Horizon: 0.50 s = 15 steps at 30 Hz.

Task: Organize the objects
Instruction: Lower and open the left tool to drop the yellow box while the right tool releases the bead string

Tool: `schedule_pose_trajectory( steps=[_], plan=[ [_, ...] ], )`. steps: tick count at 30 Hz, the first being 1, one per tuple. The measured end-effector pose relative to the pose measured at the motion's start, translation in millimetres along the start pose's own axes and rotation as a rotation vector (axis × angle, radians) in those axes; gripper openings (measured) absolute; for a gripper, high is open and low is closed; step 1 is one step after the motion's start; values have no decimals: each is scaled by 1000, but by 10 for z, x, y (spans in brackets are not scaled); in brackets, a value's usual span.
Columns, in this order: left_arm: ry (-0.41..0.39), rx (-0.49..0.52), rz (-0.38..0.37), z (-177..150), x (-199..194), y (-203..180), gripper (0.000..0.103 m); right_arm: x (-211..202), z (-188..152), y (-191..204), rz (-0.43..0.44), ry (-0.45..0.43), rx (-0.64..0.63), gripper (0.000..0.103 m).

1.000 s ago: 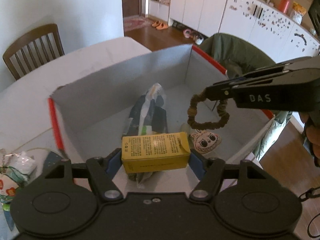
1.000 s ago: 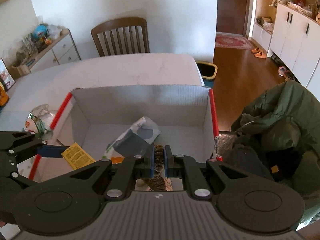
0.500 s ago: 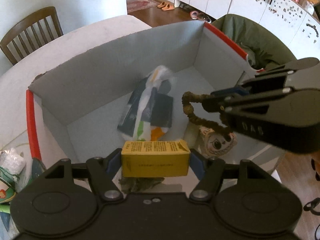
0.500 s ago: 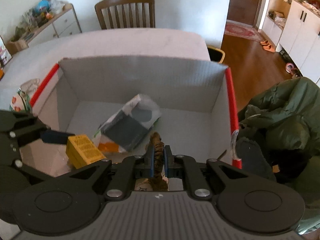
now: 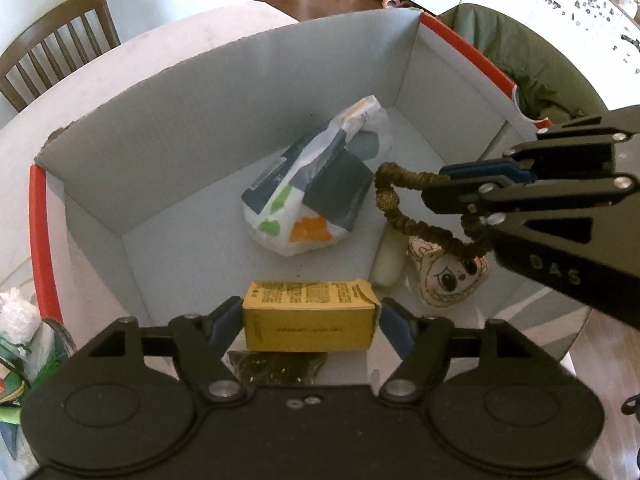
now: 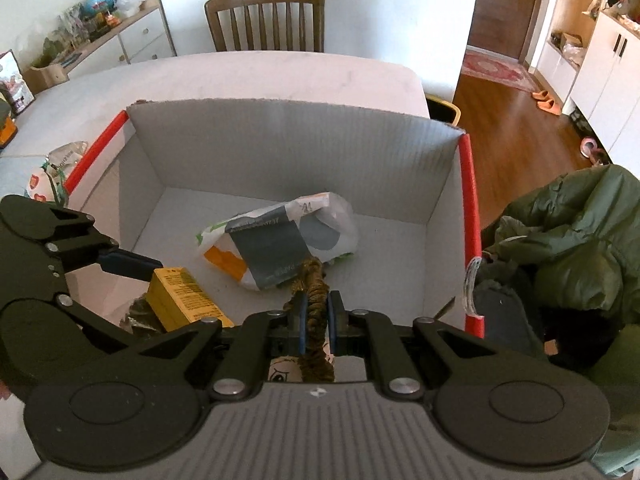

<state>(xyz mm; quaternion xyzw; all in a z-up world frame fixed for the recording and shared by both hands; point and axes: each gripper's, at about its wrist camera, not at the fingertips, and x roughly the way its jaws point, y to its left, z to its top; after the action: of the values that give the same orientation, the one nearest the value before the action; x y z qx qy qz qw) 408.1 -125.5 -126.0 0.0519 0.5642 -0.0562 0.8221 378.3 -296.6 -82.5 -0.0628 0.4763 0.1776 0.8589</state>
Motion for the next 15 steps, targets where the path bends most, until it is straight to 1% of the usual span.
schedule_pose_trajectory(
  steps=[2, 5, 9, 13, 14, 15],
  plan=[
    [-7, -1, 2, 7, -2, 0, 79, -34, 2, -13, 4, -3, 2, 10],
    [-25, -10, 2, 3, -29, 12, 83, -94, -25, -33, 9, -14, 7, 12],
    [-50, -29, 4, -17, -84, 36, 84, -196, -53, -34, 11, -31, 10, 13],
    [-92, -47, 0, -71, -209, 51, 84, -301, -83, -41, 19, -50, 14, 14],
    [-103, -51, -4, -73, -236, 68, 85, -332, -90, -43, 24, -56, 16, 15],
    [-110, -54, -5, -90, -277, 55, 85, -354, -95, -40, 26, -59, 16, 19]
  ],
)
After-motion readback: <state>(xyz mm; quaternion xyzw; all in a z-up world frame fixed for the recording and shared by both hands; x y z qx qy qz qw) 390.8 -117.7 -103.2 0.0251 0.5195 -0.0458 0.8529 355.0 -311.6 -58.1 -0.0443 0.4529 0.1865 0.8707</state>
